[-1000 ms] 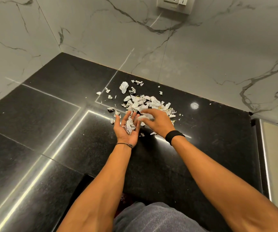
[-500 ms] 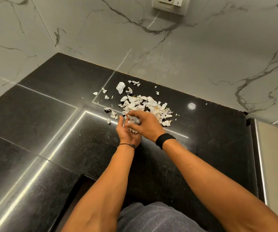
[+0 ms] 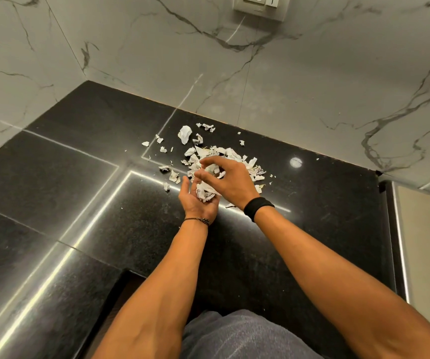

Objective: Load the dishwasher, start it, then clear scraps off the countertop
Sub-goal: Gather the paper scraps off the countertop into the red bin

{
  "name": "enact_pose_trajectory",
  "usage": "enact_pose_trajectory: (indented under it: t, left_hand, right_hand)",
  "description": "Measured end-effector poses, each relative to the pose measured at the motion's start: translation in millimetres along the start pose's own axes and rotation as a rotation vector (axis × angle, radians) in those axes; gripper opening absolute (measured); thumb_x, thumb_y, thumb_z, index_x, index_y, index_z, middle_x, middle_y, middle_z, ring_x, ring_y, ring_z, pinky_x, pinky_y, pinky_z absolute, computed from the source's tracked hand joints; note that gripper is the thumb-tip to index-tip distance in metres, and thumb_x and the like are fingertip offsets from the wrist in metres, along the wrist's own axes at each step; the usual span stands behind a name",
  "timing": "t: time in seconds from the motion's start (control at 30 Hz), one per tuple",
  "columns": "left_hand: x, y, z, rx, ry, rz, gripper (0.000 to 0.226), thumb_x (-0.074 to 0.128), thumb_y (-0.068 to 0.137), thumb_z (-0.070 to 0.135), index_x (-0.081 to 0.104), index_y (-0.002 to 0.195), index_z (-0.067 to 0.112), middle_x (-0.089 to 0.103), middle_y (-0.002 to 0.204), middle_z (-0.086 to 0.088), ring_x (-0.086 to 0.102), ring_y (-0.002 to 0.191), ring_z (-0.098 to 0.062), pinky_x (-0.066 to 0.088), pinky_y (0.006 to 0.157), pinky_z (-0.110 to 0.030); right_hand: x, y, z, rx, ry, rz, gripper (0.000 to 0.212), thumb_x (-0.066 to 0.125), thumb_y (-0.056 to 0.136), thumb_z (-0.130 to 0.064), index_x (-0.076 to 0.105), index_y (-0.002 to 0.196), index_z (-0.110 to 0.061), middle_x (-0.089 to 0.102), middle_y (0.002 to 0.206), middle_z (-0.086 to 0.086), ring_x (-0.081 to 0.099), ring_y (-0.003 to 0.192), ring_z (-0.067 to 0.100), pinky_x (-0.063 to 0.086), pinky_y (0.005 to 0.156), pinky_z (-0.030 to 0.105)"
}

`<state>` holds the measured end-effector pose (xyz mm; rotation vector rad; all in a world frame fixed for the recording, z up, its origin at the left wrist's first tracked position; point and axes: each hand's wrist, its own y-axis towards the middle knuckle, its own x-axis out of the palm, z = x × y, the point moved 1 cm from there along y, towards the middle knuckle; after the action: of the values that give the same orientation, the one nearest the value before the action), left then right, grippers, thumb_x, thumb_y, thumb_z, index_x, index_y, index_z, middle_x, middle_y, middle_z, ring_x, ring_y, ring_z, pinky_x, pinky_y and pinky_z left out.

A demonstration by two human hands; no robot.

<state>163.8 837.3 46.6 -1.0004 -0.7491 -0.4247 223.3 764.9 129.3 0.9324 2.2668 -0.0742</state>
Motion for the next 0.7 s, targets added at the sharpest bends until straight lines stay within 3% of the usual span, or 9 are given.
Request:
enact_pose_trajectory:
  t: [0.13,0.23,0.3,0.37,0.43,0.57,0.7]
  left_hand:
    - [4,-3,-5,-0.001,-0.028,-0.078,0.050,0.045,0.101,0.053,0.070,0.107,0.010,0.074,0.102,-0.014,0.074,0.095,-0.030,0.056,0.083,-0.044]
    - [2,3,-5,-0.011,-0.085,-0.144,0.057,0.041,0.101,0.055,0.075,0.104,0.009,0.074,0.109,-0.015,0.072,0.106,-0.032,0.050,0.100,-0.047]
    - [-2,9,-3,-0.019,-0.094,-0.145,0.059,0.037,0.102,0.055,0.069,0.123,0.009,0.069,0.124,-0.015,0.064,0.121,-0.033,0.043,0.111,-0.049]
    - [-4,16,-3,-0.035,-0.095,-0.152,0.061,0.034,0.104,0.052,0.059,0.137,0.008,0.063,0.133,-0.016,0.058,0.128,-0.033,0.041,0.113,-0.048]
    - [-3,17,-2,-0.038,-0.101,-0.160,0.054,0.033,0.105,0.045,0.062,0.128,0.006,0.061,0.135,-0.020,0.057,0.127,-0.035,0.043,0.109,-0.049]
    - [-4,18,-1,-0.060,-0.137,-0.185,0.044,0.036,0.105,0.035,0.065,0.115,0.004,0.058,0.137,-0.023,0.048,0.139,-0.038,0.035,0.117,-0.052]
    - [2,11,-1,-0.067,-0.131,-0.210,0.041,0.036,0.104,0.031,0.066,0.114,0.004,0.064,0.124,-0.020,0.057,0.127,-0.036,0.043,0.111,-0.049]
  right_hand:
    - [7,-1,-2,0.004,-0.027,-0.156,0.041,0.074,0.086,-0.046,0.071,0.119,-0.021,0.073,0.112,-0.006,0.066,0.099,0.008,0.055,0.089,0.029]
    - [10,-4,0,0.045,0.024,-0.137,0.039,0.068,0.090,-0.048,0.071,0.118,-0.022,0.074,0.110,-0.007,0.066,0.102,0.003,0.054,0.092,0.030]
    - [8,-4,1,0.072,0.091,-0.084,0.030,0.061,0.096,-0.048,0.071,0.112,-0.025,0.075,0.100,-0.011,0.067,0.098,0.000,0.055,0.090,0.031]
    - [2,-4,1,0.097,0.147,-0.018,0.028,0.054,0.101,-0.045,0.071,0.104,-0.024,0.073,0.087,-0.017,0.067,0.092,-0.003,0.054,0.089,0.028]
    - [-6,-5,3,0.130,0.175,0.042,0.032,0.051,0.103,-0.042,0.073,0.102,-0.018,0.071,0.083,-0.021,0.064,0.088,-0.008,0.052,0.087,0.023]
    - [-7,-9,16,0.208,0.192,0.059,0.037,0.049,0.103,-0.044,0.075,0.097,-0.017,0.068,0.086,-0.032,0.062,0.097,-0.008,0.051,0.089,0.031]
    - [-1,-15,26,0.266,0.236,0.057,0.032,0.047,0.104,-0.045,0.072,0.102,-0.024,0.063,0.094,-0.042,0.059,0.106,-0.009,0.049,0.094,0.030]
